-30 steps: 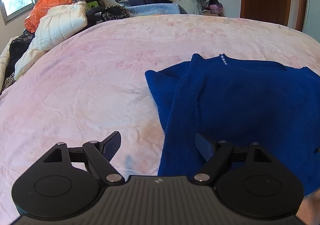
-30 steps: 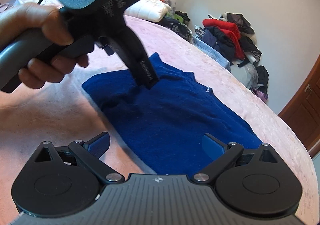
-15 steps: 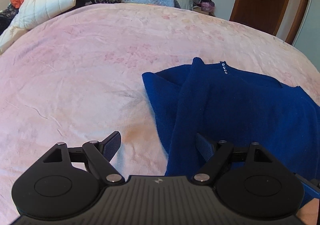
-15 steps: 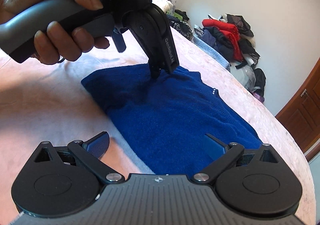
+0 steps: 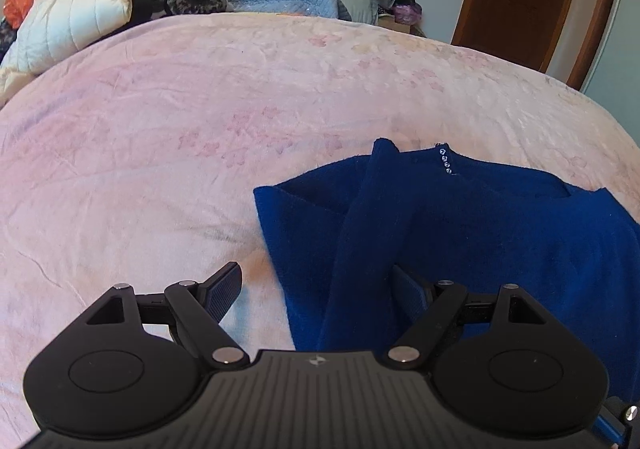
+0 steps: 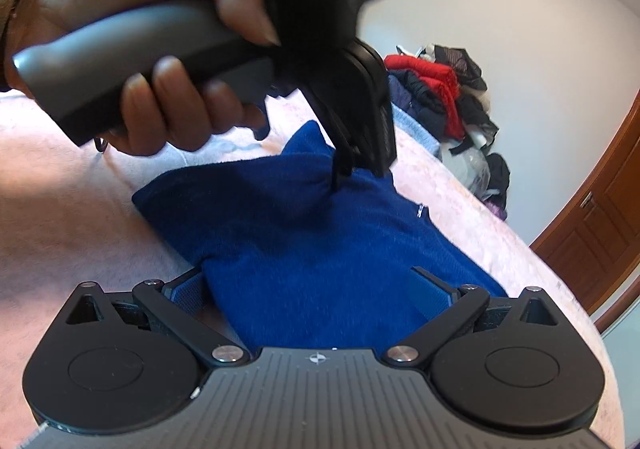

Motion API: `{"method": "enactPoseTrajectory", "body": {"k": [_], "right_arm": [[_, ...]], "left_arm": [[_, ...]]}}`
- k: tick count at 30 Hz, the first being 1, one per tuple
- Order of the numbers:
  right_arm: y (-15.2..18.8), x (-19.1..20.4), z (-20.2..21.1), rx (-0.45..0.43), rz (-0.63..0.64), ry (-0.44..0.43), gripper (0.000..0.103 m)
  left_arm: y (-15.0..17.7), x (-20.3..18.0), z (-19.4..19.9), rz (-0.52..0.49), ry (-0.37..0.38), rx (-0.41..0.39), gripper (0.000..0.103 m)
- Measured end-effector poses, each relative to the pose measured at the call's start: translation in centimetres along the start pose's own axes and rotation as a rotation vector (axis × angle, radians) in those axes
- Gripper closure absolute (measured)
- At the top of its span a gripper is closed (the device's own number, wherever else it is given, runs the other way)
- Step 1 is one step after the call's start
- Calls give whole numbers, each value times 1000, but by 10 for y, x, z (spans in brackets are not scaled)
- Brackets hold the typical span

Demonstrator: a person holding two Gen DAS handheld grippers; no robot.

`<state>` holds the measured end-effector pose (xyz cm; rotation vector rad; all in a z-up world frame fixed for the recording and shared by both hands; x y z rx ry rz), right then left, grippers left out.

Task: Fold small clothes
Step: 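Grasp the blue sweater's side edge with the left gripper while the right gripper grasps it too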

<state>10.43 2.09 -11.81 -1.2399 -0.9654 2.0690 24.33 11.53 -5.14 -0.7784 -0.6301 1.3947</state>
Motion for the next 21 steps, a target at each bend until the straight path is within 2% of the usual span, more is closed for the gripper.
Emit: {"method": "enactPoseTrajectory", "body": {"k": [7, 12, 16, 21], "right_arm": [[3, 0, 6, -21, 18, 14, 2], [1, 3, 7, -31, 42, 22, 3], [-3, 8, 4, -50, 83, 24, 6], [-9, 17, -1, -68, 124, 23, 11]], "left_arm": [[0, -8, -8, -53, -6, 1, 21], [0, -8, -12, -64, 2, -4, 15], [0, -6, -22, -66, 47, 0, 12], [-8, 2, -36, -21, 143, 6, 11]]}}
Point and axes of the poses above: each gripper's, at about its wrist camera, not at the fingertips, and z roughly against the way its jaws point, x to its left, y to its underside, the point moved 5 cm from there along -z, roughly the way its jaws point, and after that the axes turned 10 degrees about -x, right-handed, at the moved point
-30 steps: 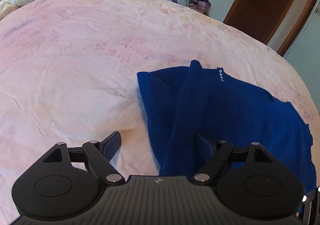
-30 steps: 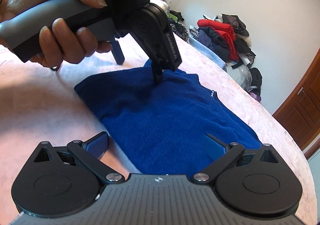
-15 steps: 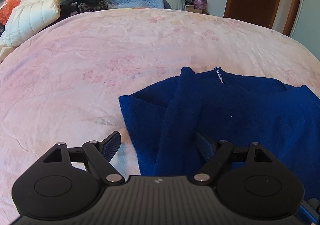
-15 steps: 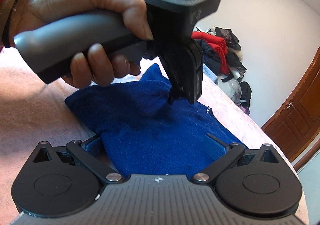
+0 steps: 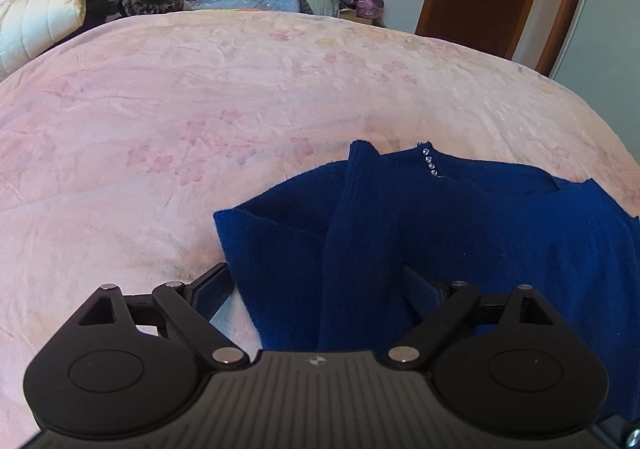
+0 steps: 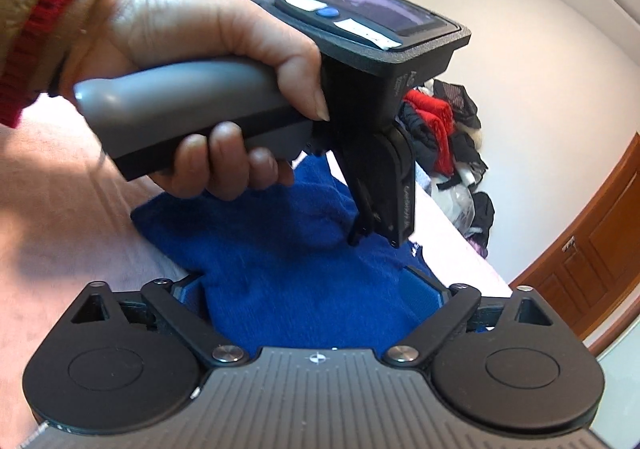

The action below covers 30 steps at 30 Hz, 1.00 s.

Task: Fold small clothes
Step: 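Grasp the blue sweater's side edge with the left gripper while the right gripper grasps it too, then lift the held side with both grippers and fold it over the sweater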

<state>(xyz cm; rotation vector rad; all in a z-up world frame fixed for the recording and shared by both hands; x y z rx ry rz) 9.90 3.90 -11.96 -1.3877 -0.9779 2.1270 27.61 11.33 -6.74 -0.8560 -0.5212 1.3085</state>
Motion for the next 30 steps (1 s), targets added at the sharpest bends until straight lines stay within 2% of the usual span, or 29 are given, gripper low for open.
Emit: {"method": "enactPoseTrajectory", "body": {"k": [3, 7, 10, 15, 18, 20, 25, 30], "right_arm": [[-8, 4, -7, -8, 8, -21, 21], [-13, 7, -12, -17, 2, -58, 37], [-15, 8, -16, -27, 8, -79, 47], [-17, 16, -12, -37, 14, -112, 64], [-17, 19, -12, -34, 14, -136, 76], [-18, 21, -9, -30, 7, -142, 90], [-20, 8, -2, -57, -67, -156, 95], [-22, -12, 18, -99, -116, -116, 95]], "left_arm": [[-6, 0, -8, 8, 46, -3, 11], [-11, -2, -15, 17, 54, -7, 12], [-12, -2, -15, 13, 42, -18, 29], [-13, -10, -11, -23, 33, -16, 71], [-14, -18, -6, -55, 16, -30, 84], [-16, -23, -1, -79, -5, -42, 86], [-23, -34, 12, -125, -49, -65, 87], [-36, -51, 23, -146, -90, -82, 87]]}}
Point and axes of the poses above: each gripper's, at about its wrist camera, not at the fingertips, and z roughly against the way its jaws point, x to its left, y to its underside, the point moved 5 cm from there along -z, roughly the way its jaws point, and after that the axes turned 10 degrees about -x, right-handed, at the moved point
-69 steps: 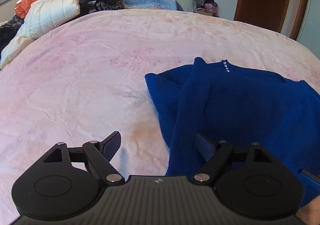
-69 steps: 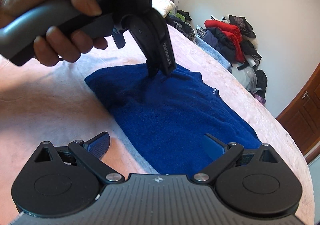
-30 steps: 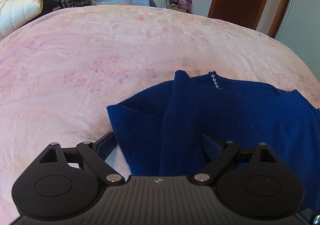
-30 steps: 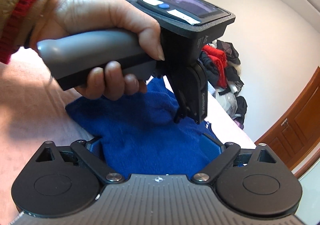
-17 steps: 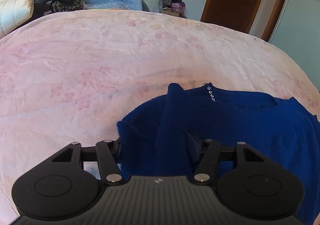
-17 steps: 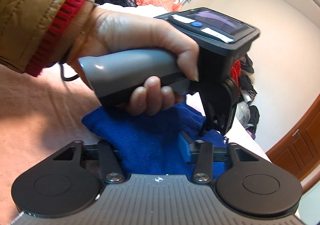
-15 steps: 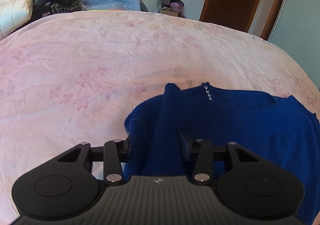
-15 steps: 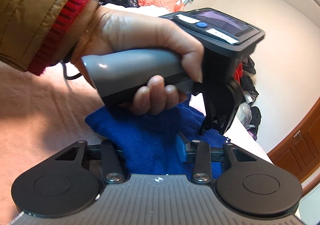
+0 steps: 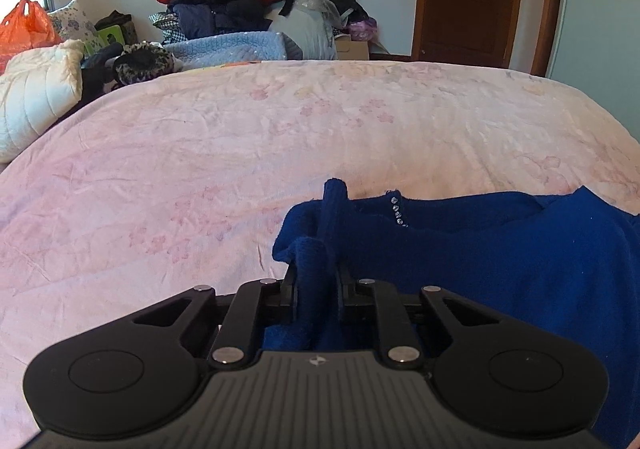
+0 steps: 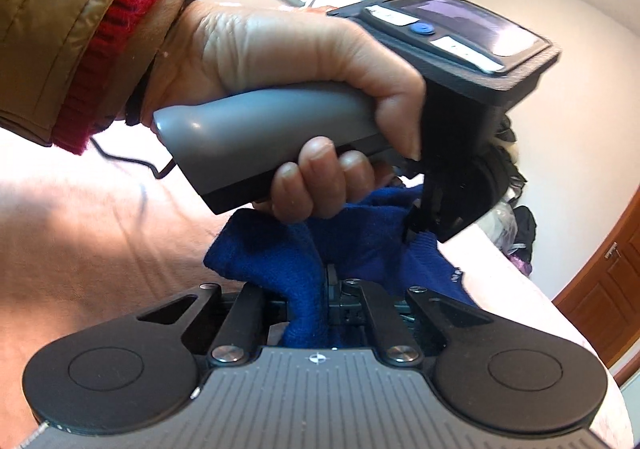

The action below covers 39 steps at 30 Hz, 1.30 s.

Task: Fold small clothes
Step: 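Lift the held side with both grippers and fold it over the sweater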

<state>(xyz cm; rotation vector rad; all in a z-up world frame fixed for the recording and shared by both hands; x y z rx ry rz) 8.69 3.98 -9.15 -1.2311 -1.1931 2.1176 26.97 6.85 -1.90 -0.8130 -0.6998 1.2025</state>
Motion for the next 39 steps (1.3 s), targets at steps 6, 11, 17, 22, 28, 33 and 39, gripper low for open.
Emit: {"method": "enactPoseTrajectory", "body": {"k": [6, 11, 17, 22, 28, 33, 39], "right_arm": [[5, -22, 31, -14, -67, 54, 97], [14, -50, 54, -20, -149, 101, 97], [27, -69, 76, -21, -200, 139, 98], [38, -77, 97, -22, -231, 177, 98], [51, -93, 109, -17, -296, 221, 98], [66, -113, 127, -12, -335, 252, 98], [76, -121, 136, 2, -365, 288, 98]], "left_arm": [[-19, -19, 8, 6, -40, -4, 88], [-33, -41, 14, -4, -51, -16, 88], [-46, -82, 20, -77, -61, -44, 89], [-52, -116, 22, -125, -50, -59, 89], [-55, -147, 21, -160, -37, -65, 89], [-57, -167, 16, -167, -25, -54, 89], [-54, -196, 11, -190, 5, -50, 89]]}}
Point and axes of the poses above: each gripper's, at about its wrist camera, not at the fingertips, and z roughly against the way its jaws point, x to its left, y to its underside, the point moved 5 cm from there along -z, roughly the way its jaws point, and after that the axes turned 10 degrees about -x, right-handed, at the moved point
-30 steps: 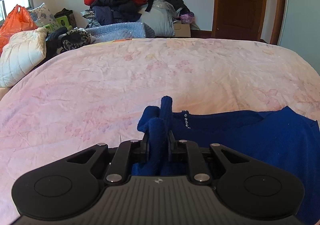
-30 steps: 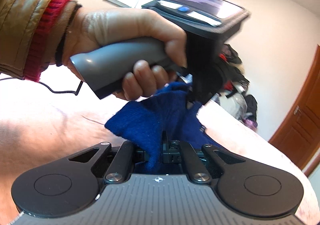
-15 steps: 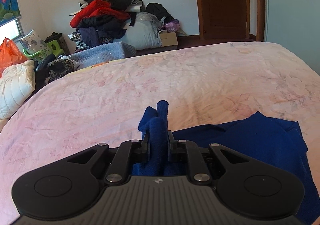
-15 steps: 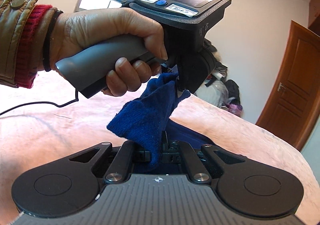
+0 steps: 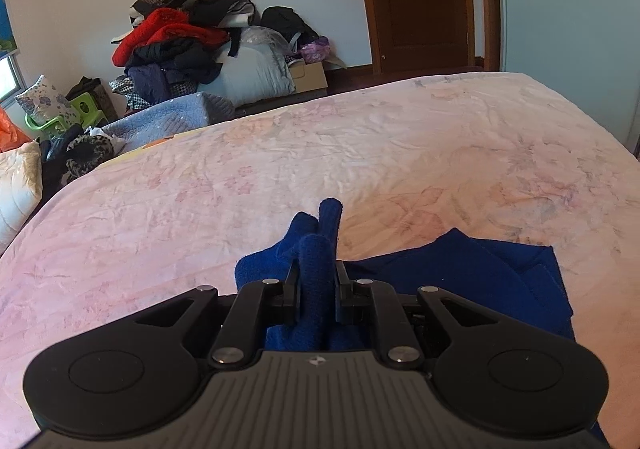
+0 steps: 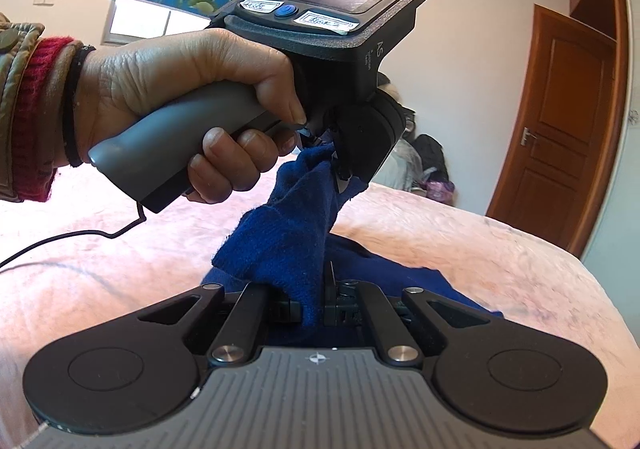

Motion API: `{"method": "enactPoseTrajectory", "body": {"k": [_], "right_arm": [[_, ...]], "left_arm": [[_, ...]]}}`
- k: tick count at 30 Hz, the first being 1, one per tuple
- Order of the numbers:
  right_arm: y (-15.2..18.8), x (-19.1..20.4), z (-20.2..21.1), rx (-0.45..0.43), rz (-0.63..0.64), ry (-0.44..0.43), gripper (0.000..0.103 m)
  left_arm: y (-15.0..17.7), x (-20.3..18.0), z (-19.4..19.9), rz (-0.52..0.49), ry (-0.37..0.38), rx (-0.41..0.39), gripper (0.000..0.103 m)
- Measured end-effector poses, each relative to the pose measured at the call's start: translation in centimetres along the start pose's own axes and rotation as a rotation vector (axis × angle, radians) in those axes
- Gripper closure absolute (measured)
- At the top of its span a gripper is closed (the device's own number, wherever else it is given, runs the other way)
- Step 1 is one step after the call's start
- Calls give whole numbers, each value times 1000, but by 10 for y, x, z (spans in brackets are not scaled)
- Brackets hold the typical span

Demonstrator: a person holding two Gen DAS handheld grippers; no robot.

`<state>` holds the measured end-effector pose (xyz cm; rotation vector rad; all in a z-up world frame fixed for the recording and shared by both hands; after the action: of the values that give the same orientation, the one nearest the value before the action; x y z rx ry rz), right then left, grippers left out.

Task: Fold small clothes
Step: 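Lift the held side with both grippers and fold it over the sweater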

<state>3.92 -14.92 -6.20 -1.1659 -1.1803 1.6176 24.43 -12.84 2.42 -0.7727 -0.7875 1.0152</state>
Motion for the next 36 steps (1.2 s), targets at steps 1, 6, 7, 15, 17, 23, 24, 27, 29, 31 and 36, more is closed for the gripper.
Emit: {"method": "enactPoseTrajectory", "body": {"k": [1, 6, 7, 15, 17, 23, 24, 27, 29, 31, 36], "right_arm": [[1, -3, 2, 3, -8, 9, 98], [4, -14, 16, 13, -45, 36, 98], [4, -17, 17, 16, -50, 40, 98], [12, -29, 17, 34, -101, 65, 98], [15, -32, 20, 38, -106, 74, 98], [23, -42, 25, 56, -139, 88, 98], [25, -44, 25, 59, -146, 90, 98], [28, -49, 28, 64, -168, 96, 98], [31, -52, 28, 67, -179, 97, 98], [33, -55, 28, 71, -193, 97, 98], [42, -63, 29, 87, -243, 93, 98]], "left_arm": [[0, -4, -1, -3, 4, 1, 89], [0, -21, -7, -15, 21, 11, 89], [0, -24, -7, -16, 23, 13, 89], [-1, -48, -11, -36, 39, 16, 89], [-2, -54, -13, -40, 44, 19, 89], [-1, -70, -19, -41, 57, 31, 89], [-1, -73, -20, -46, 59, 32, 89], [-1, -81, -23, -62, 57, 28, 89], [-1, -87, -24, -68, 63, 27, 89], [1, -93, -26, -74, 68, 29, 89], [5, -111, -29, -109, 79, 22, 89]]}}
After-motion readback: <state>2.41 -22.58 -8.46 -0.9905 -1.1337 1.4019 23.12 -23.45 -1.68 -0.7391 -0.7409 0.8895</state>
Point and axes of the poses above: each gripper's, at about its wrist camera, not at the fingertips, and z roughly against the way its jaws point, x to its left, y to its underside, the point moved 5 cm from there along -z, roughly the way its jaws point, and after that the axes turned 10 degrees about -x, right-handed, at the moved point
